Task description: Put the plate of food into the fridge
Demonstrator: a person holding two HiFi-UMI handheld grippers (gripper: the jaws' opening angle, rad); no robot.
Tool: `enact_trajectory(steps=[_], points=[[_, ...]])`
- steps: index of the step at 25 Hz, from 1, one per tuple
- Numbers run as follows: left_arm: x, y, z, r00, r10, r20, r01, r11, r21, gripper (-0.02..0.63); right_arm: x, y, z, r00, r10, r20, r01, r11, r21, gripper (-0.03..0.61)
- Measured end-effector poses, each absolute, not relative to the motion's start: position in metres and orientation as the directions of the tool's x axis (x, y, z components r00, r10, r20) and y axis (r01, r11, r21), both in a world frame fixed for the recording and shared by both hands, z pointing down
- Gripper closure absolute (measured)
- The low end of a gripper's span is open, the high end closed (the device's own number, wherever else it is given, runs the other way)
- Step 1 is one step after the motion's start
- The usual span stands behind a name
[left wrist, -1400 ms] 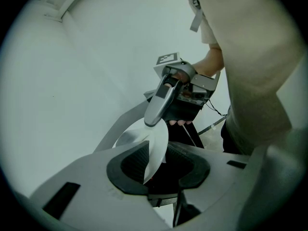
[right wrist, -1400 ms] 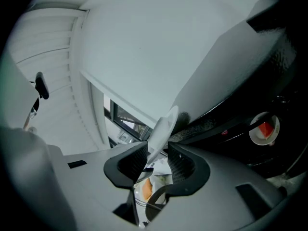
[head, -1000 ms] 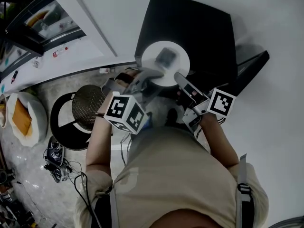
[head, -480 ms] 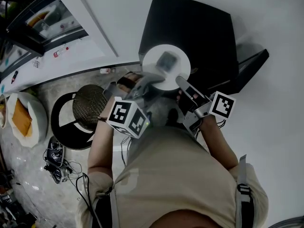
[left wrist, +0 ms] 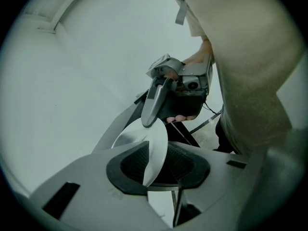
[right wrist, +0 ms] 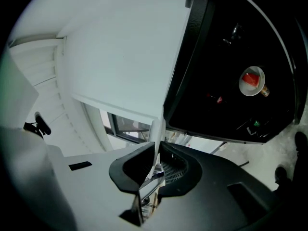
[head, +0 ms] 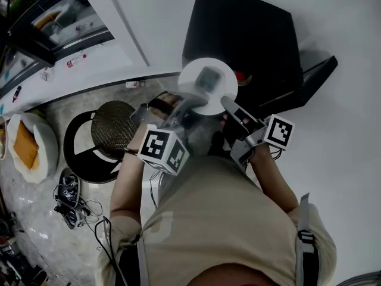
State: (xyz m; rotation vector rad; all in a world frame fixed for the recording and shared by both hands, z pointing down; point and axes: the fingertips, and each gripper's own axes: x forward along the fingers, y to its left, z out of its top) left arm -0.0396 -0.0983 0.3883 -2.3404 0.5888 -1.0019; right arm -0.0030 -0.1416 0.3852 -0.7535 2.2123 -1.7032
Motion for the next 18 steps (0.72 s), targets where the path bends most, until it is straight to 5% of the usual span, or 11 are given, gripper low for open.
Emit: enact_trajectory(steps=[18], points=[[-0.043, -0.082, 0.404, 0.662, -0.530, 0.530, -0.142, -0.783, -0.606, 0.502, -0.004, -0.122, 0.401, -0.783, -0.613, 0.105, -0.182, 0.064, -0.981, 0.543]])
